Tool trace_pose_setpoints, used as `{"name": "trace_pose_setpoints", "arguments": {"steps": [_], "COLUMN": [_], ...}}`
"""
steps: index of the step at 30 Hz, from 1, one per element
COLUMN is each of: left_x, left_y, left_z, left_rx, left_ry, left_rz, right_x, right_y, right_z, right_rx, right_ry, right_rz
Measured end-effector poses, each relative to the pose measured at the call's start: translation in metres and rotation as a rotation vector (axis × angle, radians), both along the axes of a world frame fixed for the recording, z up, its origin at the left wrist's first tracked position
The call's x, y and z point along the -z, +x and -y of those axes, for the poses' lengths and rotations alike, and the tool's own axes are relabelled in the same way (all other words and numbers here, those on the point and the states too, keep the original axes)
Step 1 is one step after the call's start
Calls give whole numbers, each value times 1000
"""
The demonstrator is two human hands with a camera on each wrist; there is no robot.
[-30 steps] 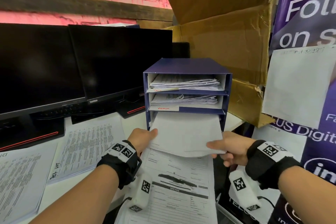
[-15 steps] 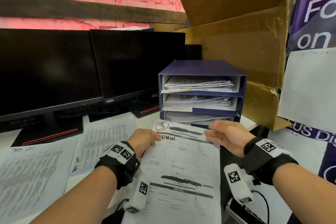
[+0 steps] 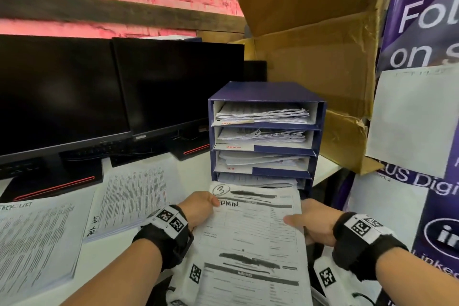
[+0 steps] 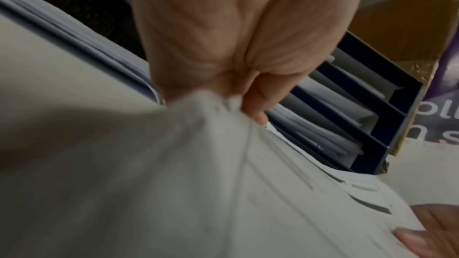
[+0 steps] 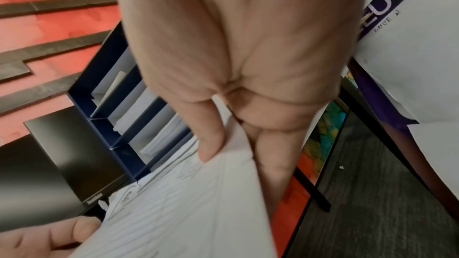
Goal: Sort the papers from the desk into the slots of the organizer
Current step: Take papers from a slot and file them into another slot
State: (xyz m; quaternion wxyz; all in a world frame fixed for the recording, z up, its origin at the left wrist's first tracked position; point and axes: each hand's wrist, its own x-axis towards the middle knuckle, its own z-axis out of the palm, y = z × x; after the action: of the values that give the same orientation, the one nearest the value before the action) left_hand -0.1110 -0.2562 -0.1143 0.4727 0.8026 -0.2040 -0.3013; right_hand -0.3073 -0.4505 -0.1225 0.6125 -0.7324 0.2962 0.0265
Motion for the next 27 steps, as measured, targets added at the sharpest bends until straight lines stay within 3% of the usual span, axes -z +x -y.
{"name": "trace_pose_setpoints", "arguments": {"steps": [7,12,18,27], "left_x": [-1,-4,-7,-2], "left_y": [-13,-17,-18,-11], "left_z": [1,-3,-2,8], "left_rx": [86,91,95,136], "left_ry": [54,64,88,246], "left_rz": [2,-141,-147,-12], "right_x": [15,22,20,12], "right_y": [2,5,11,12], "right_z": [25,31,36,41], "right_rx": [216,348,482,416], "right_ry": [-74,-157,-191,-233], "right_rz": [-114,-116,-50,-121]}}
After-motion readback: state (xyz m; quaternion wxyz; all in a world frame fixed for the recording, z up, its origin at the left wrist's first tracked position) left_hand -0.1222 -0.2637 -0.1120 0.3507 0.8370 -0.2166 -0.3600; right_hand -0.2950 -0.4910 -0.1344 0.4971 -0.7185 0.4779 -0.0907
